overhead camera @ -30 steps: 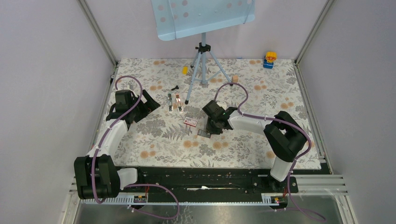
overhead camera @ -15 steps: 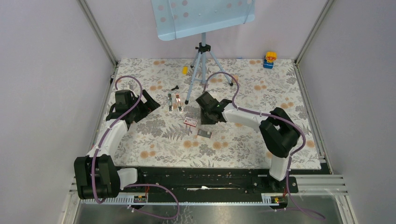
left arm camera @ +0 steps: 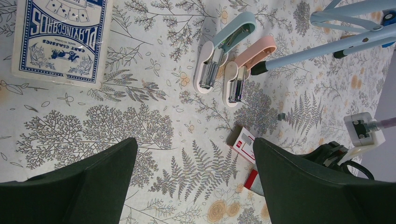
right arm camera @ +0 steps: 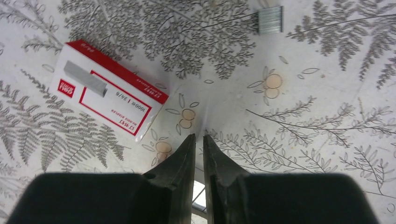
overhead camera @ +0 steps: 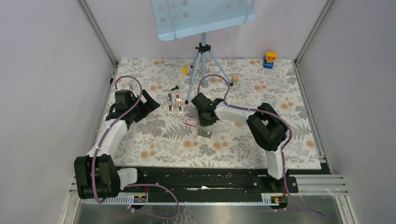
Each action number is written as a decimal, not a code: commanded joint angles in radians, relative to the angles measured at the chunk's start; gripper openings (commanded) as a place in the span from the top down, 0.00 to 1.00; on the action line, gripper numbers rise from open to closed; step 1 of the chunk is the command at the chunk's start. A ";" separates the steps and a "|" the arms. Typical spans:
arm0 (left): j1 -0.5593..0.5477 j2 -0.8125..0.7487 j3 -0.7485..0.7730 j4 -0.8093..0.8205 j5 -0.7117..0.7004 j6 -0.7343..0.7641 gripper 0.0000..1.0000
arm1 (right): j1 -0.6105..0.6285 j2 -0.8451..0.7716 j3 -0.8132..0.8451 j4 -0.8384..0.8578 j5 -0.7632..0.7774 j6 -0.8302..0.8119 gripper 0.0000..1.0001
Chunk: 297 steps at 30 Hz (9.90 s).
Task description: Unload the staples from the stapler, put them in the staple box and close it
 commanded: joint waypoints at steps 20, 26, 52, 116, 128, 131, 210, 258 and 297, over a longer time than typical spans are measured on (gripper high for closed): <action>0.010 0.005 0.008 0.041 0.017 0.011 0.01 | 0.031 -0.054 -0.054 -0.015 -0.232 -0.146 0.86; 0.010 0.007 0.009 0.041 0.019 0.010 0.01 | 0.031 -0.074 0.009 0.009 -0.176 -0.114 0.85; 0.013 0.008 0.009 0.042 0.026 0.009 0.01 | 0.029 -0.130 -0.021 -0.121 0.010 -0.125 0.80; 0.020 0.013 0.007 0.050 0.039 0.007 0.01 | 0.029 -0.151 0.031 -0.148 -0.099 -0.162 0.80; 0.019 0.012 0.006 0.050 0.040 0.007 0.01 | 0.029 -0.086 0.028 -0.125 -0.058 -0.155 0.81; 0.019 0.015 0.005 0.050 0.042 0.008 0.01 | 0.030 -0.078 0.029 -0.125 -0.051 -0.160 0.81; 0.031 0.013 0.004 0.057 0.050 0.006 0.01 | -0.153 0.113 0.319 -0.147 -0.010 -0.224 0.41; 0.043 0.014 0.002 0.061 0.064 0.002 0.01 | -0.155 0.279 0.412 -0.202 -0.025 -0.253 0.65; 0.045 0.021 0.001 0.071 0.083 -0.005 0.01 | -0.153 0.049 0.289 -0.203 -0.101 -0.201 0.75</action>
